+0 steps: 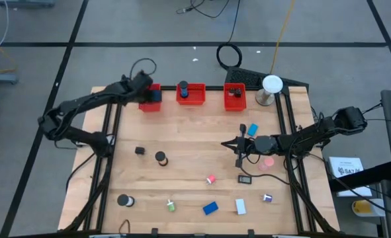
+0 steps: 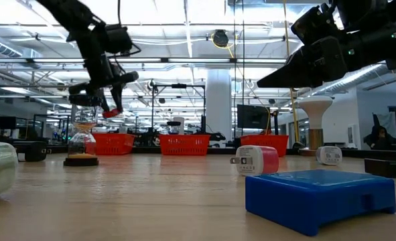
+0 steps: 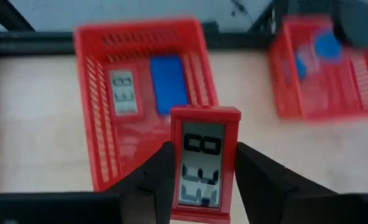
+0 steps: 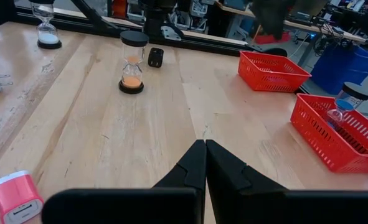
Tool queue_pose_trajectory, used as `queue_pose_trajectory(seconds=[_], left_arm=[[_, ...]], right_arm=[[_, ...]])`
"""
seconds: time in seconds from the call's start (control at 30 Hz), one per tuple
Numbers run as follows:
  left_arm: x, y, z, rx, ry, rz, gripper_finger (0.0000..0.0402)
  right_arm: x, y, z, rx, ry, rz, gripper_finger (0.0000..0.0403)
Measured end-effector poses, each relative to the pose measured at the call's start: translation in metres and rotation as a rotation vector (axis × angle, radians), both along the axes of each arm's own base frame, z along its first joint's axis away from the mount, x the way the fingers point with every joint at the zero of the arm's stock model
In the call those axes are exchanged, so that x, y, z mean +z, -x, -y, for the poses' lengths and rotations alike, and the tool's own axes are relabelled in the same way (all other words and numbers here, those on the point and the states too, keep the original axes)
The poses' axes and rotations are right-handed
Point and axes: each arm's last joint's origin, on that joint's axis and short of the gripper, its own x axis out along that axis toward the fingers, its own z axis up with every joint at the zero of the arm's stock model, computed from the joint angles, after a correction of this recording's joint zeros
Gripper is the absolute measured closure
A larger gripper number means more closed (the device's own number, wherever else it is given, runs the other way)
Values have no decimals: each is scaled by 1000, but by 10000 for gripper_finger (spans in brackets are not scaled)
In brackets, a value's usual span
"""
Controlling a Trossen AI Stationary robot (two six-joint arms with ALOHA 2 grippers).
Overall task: Pick & Place Office items
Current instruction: Put the orange timer into the left orange basket
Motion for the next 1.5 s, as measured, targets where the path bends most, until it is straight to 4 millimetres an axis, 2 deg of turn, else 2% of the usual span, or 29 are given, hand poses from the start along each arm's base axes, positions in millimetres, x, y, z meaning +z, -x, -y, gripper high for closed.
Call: queue_pose_trajectory(seconds=[0.1, 0.23, 0.37, 0.53, 1.1, 1.5], left_arm=[[-7, 6, -10, 36, 2, 29, 257], [-16, 1, -20, 44, 14, 35, 257], [-35, -9, -30, 52, 52, 20, 257], [-54, -7, -40, 97, 109, -27, 256], [-82, -14, -45, 115, 206, -56, 254], [-79, -15, -43, 55, 211, -49, 168]], right_arm=[[0, 0, 0, 0, 0, 1, 403], [0, 0, 0, 0, 0, 5, 403], [2, 0, 0, 0, -1, 21, 403], [2, 0, 0, 0, -1, 22, 403], [2, -1, 0, 1, 3, 22, 403], [2, 0, 0, 1, 3, 21, 403]])
